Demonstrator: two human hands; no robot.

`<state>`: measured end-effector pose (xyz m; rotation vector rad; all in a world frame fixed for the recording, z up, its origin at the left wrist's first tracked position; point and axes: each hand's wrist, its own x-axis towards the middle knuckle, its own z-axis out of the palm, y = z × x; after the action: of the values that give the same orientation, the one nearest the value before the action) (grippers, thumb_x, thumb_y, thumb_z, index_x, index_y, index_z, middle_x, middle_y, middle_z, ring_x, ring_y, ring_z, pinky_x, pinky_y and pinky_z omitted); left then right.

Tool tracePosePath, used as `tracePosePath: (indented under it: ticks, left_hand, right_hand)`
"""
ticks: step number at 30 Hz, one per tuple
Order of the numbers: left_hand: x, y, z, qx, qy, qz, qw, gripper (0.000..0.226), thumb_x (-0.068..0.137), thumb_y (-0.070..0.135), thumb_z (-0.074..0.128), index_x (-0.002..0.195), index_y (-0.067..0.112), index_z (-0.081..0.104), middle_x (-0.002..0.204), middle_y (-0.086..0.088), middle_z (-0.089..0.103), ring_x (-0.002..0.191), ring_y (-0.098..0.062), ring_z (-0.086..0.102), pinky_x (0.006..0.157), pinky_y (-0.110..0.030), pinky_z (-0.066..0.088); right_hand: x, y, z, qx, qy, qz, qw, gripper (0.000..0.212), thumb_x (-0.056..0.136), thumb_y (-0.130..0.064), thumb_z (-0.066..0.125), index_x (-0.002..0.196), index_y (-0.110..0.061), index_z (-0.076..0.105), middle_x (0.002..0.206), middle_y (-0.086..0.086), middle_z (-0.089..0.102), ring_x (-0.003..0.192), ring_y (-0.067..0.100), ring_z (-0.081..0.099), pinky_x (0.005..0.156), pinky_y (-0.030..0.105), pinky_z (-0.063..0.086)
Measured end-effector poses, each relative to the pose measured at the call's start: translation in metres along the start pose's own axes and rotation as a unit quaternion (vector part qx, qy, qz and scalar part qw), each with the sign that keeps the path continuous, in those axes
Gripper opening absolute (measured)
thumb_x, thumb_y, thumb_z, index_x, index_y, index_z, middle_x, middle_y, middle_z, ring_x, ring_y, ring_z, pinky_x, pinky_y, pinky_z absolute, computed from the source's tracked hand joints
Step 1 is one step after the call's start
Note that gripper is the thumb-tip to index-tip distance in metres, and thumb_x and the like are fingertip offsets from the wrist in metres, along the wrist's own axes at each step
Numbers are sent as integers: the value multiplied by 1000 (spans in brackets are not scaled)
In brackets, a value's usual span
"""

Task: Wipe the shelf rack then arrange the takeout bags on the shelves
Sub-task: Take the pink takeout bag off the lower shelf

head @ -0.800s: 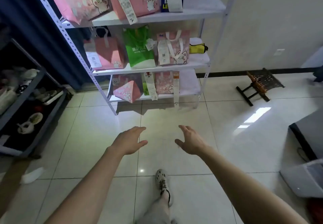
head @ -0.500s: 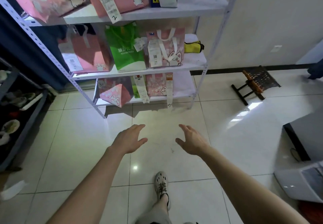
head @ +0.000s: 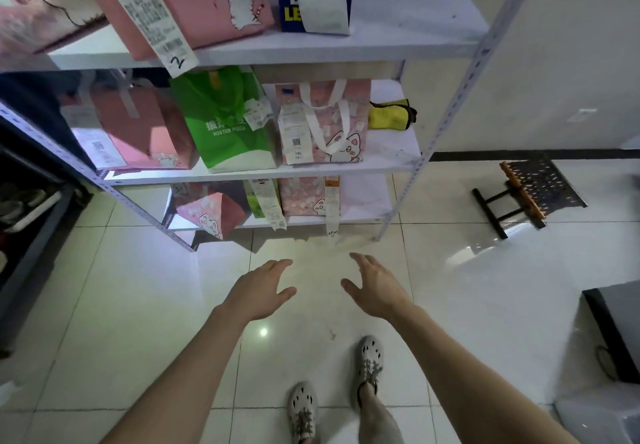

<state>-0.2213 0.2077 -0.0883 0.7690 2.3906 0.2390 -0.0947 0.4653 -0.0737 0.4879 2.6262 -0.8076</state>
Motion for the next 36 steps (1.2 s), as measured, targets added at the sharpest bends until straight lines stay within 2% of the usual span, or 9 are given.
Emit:
tracePosePath:
  ticks: [7, 14, 19, 23, 28, 30, 32, 34, 36]
  left_hand:
    - [81, 3, 41, -59, -28, -53, 996, 68, 107, 59, 55, 167, 38, 31, 167, 10, 45, 142, -16, 58, 113, -40, 50]
    - [201, -22, 119, -169, -32, -94, 981, 64, 106, 52, 64, 163, 34, 41, 159, 8, 53, 139, -13, 57, 113, -36, 49]
    - [296, -49, 184, -272, -23, -124, 954, 63, 102, 45, 74, 158, 32, 48, 153, 4, 58, 134, -15, 60, 112, -37, 51]
    - [375, -84, 215, -308, 38, -131, 941, 73, 98, 41, 80, 160, 25, 46, 156, -1, 57, 140, -21, 58, 115, -38, 48]
    - [443, -129, 215, -337, 126, -158, 919, 105, 88, 49, 87, 171, 24, 27, 171, -2, 39, 152, -25, 46, 119, -36, 42]
    - [462, -143, 207, -359, 170, -172, 902, 109, 79, 50, 90, 167, 23, 32, 165, -2, 45, 148, -29, 49, 120, -47, 46]
    - [470, -150, 204, -384, 190, -181, 885, 108, 76, 54, 87, 165, 22, 34, 160, 2, 47, 145, -26, 50, 119, -49, 48]
    - [471, -152, 202, -406, 196, -187, 873, 108, 74, 57, 85, 162, 20, 35, 153, 5, 50, 143, -26, 52, 119, -50, 47]
    - [465, -147, 200, -419, 199, -189, 865, 110, 72, 54, 89, 162, 17, 36, 155, 1, 50, 145, -28, 51, 122, -50, 45]
  right_hand:
    - [95, 54, 19, 41, -32, -9, 999, 72, 104, -52, 56, 164, -20, 32, 163, 3, 41, 138, 27, 56, 112, 44, 49]
    - [224, 117, 92, 78, -37, 41, 995, 73, 103, -52, 60, 162, -18, 34, 161, 8, 46, 138, 28, 57, 112, 45, 49]
    - [323, 141, 151, 143, 28, 93, 985, 63, 103, -44, 64, 154, -10, 45, 148, 14, 58, 135, 32, 58, 110, 45, 49]
    - [396, 144, 185, 171, 105, 101, 975, 57, 106, -40, 62, 152, -11, 44, 146, 13, 58, 132, 32, 58, 104, 41, 50]
    - [461, 148, 199, 214, 164, 125, 955, 63, 107, -37, 61, 159, -14, 34, 155, 12, 48, 133, 34, 57, 107, 49, 51]
    - [482, 155, 199, 215, 177, 122, 952, 48, 108, -33, 58, 150, -13, 46, 147, 12, 54, 129, 35, 59, 106, 48, 51]
    - [492, 161, 198, 220, 182, 110, 952, 30, 110, -27, 53, 135, -11, 56, 133, 13, 65, 120, 36, 62, 100, 49, 53]
    - [491, 166, 196, 226, 195, 109, 948, 23, 111, -22, 47, 130, -13, 58, 126, 12, 70, 112, 34, 64, 93, 48, 54]
    - [479, 171, 192, 234, 201, 111, 945, 22, 111, -19, 44, 130, -16, 56, 122, 7, 72, 107, 31, 66, 85, 40, 52]
